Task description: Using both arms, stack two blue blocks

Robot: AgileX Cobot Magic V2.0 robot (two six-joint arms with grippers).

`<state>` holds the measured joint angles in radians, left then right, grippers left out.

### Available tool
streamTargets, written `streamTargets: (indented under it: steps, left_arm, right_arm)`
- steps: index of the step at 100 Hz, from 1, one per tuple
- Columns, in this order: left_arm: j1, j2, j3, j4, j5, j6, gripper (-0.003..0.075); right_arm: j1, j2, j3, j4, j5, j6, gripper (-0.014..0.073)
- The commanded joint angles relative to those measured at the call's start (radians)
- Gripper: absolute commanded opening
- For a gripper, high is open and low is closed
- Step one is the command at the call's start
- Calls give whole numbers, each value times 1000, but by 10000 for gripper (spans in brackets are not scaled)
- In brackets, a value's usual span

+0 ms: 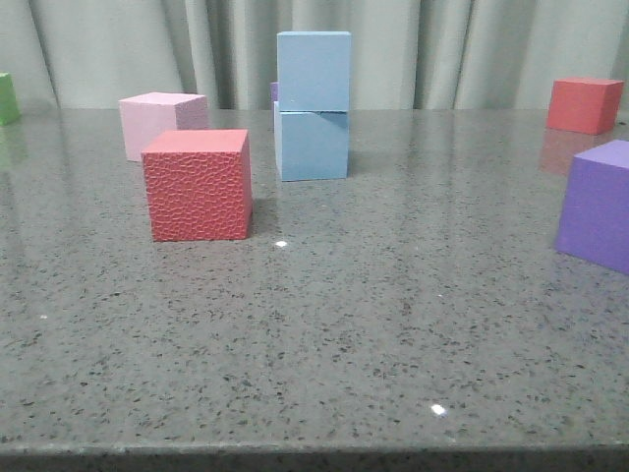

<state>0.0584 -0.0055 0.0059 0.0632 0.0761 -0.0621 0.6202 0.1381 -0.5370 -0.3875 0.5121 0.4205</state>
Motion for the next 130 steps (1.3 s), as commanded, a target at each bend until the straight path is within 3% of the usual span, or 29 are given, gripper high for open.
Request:
streamTargets:
  steps: [1, 39, 51, 60, 82, 103, 130]
  left_arm:
    - [4, -33, 1, -9, -89, -4, -18]
    - [4, -33, 1, -9, -89, -4, -18]
    - [4, -33, 1, -9, -89, -4, -18]
    - [4, -33, 1, -9, -89, -4, -18]
    - [4, -33, 1, -9, -89, -4, -18]
    - [4, -33, 1, -9, -89, -4, -18]
    - [4, -33, 1, -9, -89, -4, -18]
  right_arm:
    - [1, 12, -20, -27, -84, -6, -118]
    - [1, 12, -19, -29, -82, -6, -118]
    - [-20, 12, 6, -28, -142, -8, -118]
    - [-74, 12, 41, 2, -212, -49, -118]
    - [-290, 12, 168, 264, -415, -241, -118]
    - [-449, -6, 308, 276, -653, -250, -118]
    - [-570, -72, 447, 323, -654, -250, -118]
